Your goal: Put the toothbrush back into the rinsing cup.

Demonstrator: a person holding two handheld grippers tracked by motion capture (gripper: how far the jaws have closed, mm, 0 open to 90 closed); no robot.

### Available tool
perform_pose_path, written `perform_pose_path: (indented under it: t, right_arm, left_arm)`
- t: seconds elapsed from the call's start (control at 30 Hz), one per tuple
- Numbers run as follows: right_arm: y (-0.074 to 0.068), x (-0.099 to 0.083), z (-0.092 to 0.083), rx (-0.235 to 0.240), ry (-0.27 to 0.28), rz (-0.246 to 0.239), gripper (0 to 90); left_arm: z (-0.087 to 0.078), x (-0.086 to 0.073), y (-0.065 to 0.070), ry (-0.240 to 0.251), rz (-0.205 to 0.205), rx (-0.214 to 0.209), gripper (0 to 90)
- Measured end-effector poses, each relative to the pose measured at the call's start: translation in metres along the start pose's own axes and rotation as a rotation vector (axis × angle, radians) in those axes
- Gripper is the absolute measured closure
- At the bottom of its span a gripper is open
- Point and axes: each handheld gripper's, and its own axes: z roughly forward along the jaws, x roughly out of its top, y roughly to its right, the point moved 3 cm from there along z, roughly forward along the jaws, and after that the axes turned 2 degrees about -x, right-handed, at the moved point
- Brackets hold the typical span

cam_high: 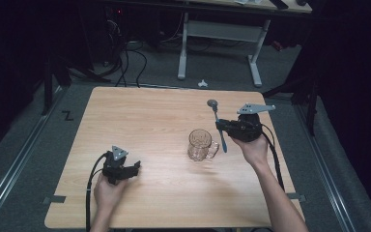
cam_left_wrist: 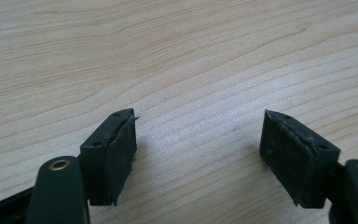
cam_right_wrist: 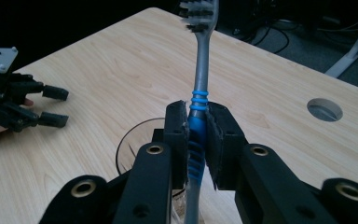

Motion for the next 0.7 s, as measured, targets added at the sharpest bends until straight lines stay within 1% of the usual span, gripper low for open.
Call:
perform_pose_path:
  t: [0.07, 0.2, 0.7]
  right_arm:
    - [0.000, 0.001, 0.001, -0.003, 0.007, 0.006, 79.6]
    - [-0.001, 0.004, 0.003, -0.007, 0.020, 0.002, 79.6]
    - [-0.002, 0.013, 0.014, -0.016, 0.044, 0.008, 79.6]
  left_arm:
    - [0.000, 0.000, 0.000, 0.000, 0.000, 0.000, 27.7]
    - [0.000, 0.000, 0.000, 0.000, -0.001, -0.002, 27.6]
    - [0.000, 0.000, 0.000, 0.001, -0.003, -0.002, 27.6]
